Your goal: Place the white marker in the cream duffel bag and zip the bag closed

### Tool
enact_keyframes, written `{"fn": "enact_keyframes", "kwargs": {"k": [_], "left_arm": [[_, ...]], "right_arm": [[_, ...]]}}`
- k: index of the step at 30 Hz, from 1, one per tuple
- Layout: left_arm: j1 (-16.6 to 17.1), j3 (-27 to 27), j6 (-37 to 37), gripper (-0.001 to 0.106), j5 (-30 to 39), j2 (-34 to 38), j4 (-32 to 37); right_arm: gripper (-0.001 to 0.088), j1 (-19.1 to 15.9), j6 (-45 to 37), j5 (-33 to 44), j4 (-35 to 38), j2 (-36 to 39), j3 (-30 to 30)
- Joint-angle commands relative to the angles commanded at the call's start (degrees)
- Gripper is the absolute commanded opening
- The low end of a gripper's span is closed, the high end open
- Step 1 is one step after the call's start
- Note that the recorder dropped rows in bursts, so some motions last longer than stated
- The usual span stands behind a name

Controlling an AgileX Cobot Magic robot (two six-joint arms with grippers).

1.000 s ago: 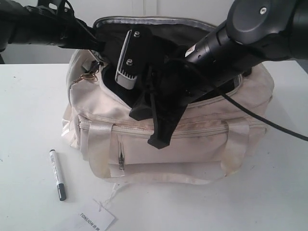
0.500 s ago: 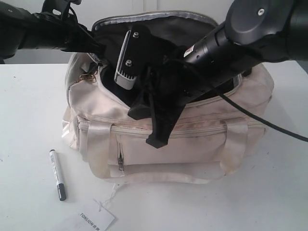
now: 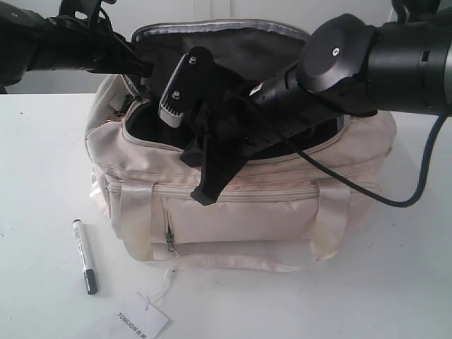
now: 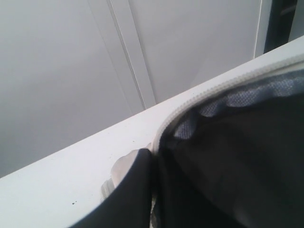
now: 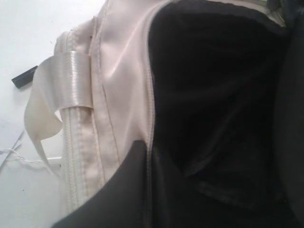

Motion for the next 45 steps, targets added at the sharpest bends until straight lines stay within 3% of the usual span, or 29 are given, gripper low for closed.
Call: {"fn": "enact_keyframes", "kwargs": {"k": [12,27,39,45], "left_arm": [[0.0,0.0,0.0,0.000,0.1,0.0,0.0],[0.0,0.0,0.5,0.000,0.1,0.0,0.0],[0.0,0.0,0.5,0.000,0.1,0.0,0.0],[0.0,0.0,0.5,0.000,0.1,0.0,0.0]], "right_arm": [[0.0005,0.0,0.5,0.1,-0.2,0.0,0.0],[0.0378,0.0,0.6,0.1,-0.3,0.0,0.0],[0.0491,0.0,2.2,-0.1,-0.3,-2.8,0.0],[0.0491,0.0,3.2,-0.2,-0.5,-6.1,0.0]]}}
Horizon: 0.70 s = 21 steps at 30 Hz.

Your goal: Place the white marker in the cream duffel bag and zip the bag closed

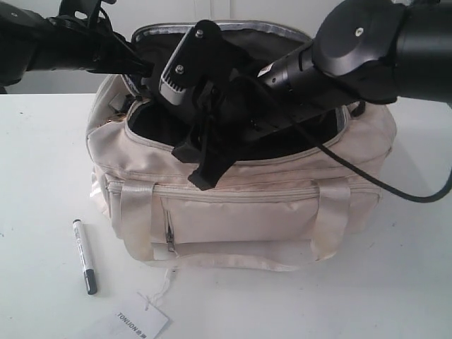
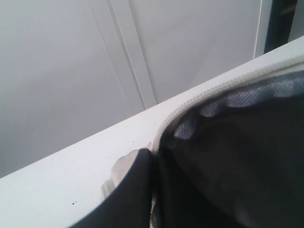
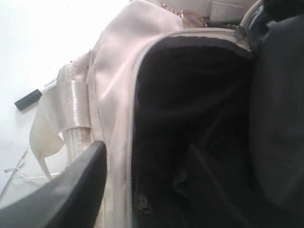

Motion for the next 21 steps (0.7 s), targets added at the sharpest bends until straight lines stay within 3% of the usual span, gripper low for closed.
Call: {"fn": "enact_keyframes", "kwargs": {"k": [5,15,21], "left_arm": [[0.0,0.0,0.0,0.000,0.0,0.0,0.0],[0.0,0.0,0.0,0.000,0.0,0.0,0.0],[0.0,0.0,0.0,0.000,0.0,0.0,0.0]], "right_arm": [[0.0477,0.0,0.0,2.3,0.1,-1.0,0.0],[0.0109,0.0,0.0,7.4,0.1,-1.8,0.0],[0.0014,0.0,0.0,8.3,0.1,-1.9,0.0]]}}
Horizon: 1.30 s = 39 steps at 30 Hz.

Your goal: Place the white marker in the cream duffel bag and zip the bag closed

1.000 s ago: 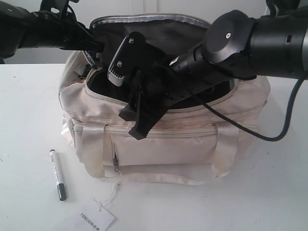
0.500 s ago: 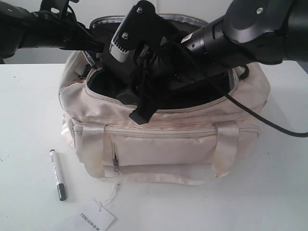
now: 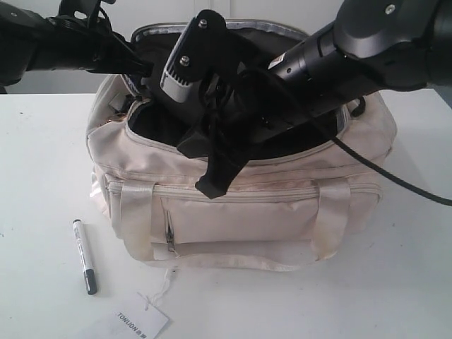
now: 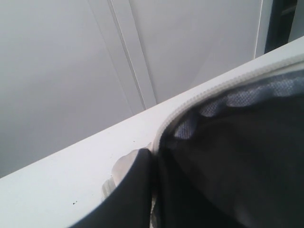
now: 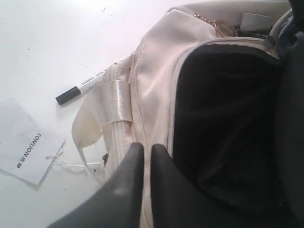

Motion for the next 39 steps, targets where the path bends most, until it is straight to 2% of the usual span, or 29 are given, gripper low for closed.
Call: {"fn": "enact_keyframes", "kwargs": {"k": [18,28,33,39], "left_arm": [[0.0,0.0,0.0,0.000,0.0,0.0,0.0],[0.0,0.0,0.0,0.000,0.0,0.0,0.0],[0.0,0.0,0.0,0.000,0.0,0.0,0.0],[0.0,0.0,0.0,0.000,0.0,0.0,0.0]], "right_arm": [[0.0000,0.7,3.4,4.5,0.2,0.0,-0.2],[0.0000,7.7,17.5,4.5,0.0,1.0,-0.2],[0.0000,10.7,25.1,3.0,-0.2,4.7,-0.2],[0.0000,14.2,29.0,-1.6,-0.2,9.6,-0.2]]}}
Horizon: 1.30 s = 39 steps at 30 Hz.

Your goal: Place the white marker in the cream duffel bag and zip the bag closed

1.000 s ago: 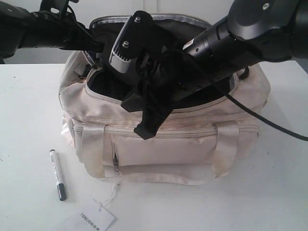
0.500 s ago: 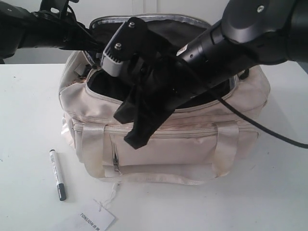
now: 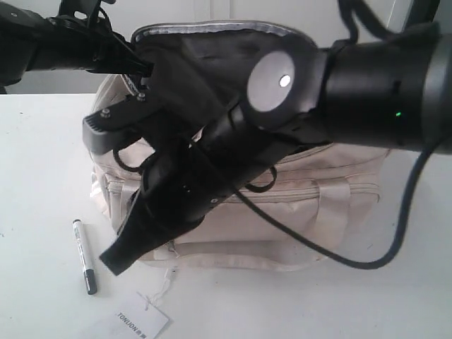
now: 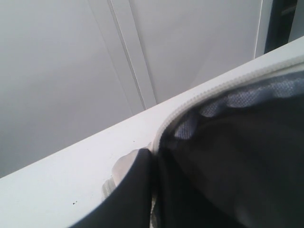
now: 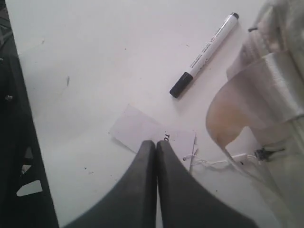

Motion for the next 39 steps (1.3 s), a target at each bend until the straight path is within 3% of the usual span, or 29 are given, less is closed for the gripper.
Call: {"fn": "enact_keyframes", "kwargs": {"k": [18,27,39], "left_arm": [[0.0,0.0,0.0,0.000,0.0,0.0,0.0],[0.0,0.0,0.0,0.000,0.0,0.0,0.0],[0.0,0.0,0.0,0.000,0.0,0.0,0.0]], "right_arm": [[0.0000,5.4,10.0,-2.9,-2.0,11.3,-10.1],[0.0000,8.4,31.7,-1.8,-23.6,16.1,-17.3],[0.0000,11.0,39.1,1.7,-27.4,20.6,-24.7]]}}
